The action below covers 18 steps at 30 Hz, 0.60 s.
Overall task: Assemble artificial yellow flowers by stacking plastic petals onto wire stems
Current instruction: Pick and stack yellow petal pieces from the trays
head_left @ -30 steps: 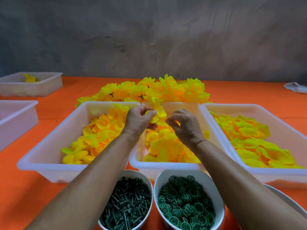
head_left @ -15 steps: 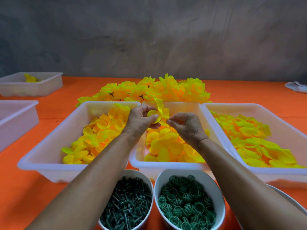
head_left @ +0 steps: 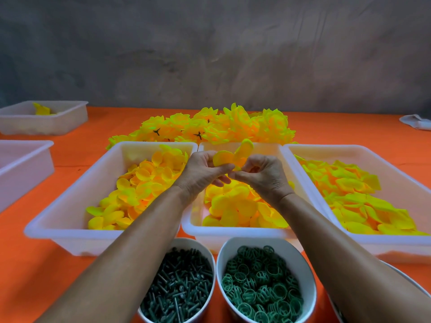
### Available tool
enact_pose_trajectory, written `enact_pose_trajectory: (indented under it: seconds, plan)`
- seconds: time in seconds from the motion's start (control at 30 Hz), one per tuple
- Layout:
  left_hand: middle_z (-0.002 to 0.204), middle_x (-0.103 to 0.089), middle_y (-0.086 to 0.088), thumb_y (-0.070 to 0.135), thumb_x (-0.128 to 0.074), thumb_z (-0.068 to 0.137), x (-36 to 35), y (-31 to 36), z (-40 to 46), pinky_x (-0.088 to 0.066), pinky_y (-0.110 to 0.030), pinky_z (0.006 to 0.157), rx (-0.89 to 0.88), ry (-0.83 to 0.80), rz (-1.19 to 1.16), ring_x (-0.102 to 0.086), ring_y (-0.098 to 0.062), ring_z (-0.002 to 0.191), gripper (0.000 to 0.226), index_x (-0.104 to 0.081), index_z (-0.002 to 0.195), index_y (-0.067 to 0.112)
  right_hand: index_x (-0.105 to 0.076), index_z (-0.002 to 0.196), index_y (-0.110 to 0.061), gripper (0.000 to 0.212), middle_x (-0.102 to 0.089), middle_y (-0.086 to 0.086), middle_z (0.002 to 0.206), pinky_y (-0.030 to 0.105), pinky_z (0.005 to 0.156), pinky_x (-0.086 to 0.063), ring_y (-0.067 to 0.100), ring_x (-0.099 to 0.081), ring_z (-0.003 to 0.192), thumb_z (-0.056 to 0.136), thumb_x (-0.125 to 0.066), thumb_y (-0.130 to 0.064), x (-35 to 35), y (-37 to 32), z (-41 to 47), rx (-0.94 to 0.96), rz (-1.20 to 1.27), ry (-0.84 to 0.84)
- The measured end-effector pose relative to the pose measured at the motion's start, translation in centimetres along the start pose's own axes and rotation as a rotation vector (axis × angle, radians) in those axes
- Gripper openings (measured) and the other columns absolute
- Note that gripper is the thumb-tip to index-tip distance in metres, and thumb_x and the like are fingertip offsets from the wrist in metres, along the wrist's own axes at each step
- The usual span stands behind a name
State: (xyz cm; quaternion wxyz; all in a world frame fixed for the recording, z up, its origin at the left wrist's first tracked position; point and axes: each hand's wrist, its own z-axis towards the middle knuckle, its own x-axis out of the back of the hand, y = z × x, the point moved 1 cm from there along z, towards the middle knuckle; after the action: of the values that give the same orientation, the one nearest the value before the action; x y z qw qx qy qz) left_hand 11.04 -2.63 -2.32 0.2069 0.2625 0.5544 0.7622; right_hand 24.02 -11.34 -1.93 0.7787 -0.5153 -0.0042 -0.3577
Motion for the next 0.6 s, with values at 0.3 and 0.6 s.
enact_pose_trajectory:
  seconds: [0.3,0.6]
  plan:
    - [0.074,-0.065,-0.001,-0.001,-0.066,0.083,-0.04,0.13,-0.04,-0.053,-0.02,0.053,-0.016,0.041,0.004,-0.063,-0.001,0.059,0.018,-0.064,0.081,0.016,-0.057,0.073,0.001,0.015,-0.051,0.011,0.069,0.026,0.058,-0.038,0.018,-0.043,0.066,0.08,-0.07,-0.001,0.15,-0.19,0.21,-0.085,0.213,0.001]
    - [0.085,-0.061,-0.001,-0.01,-0.058,0.083,0.07,-0.18,0.3,-0.053,-0.023,0.048,-0.039,0.144,0.035,-0.062,-0.011,0.065,0.036,-0.057,0.082,0.026,-0.054,0.101,0.003,0.013,-0.062,0.02,0.083,0.022,0.046,-0.048,0.006,-0.064,0.052,0.089,-0.056,0.006,0.31,0.27,0.54,-0.137,0.293,0.078]
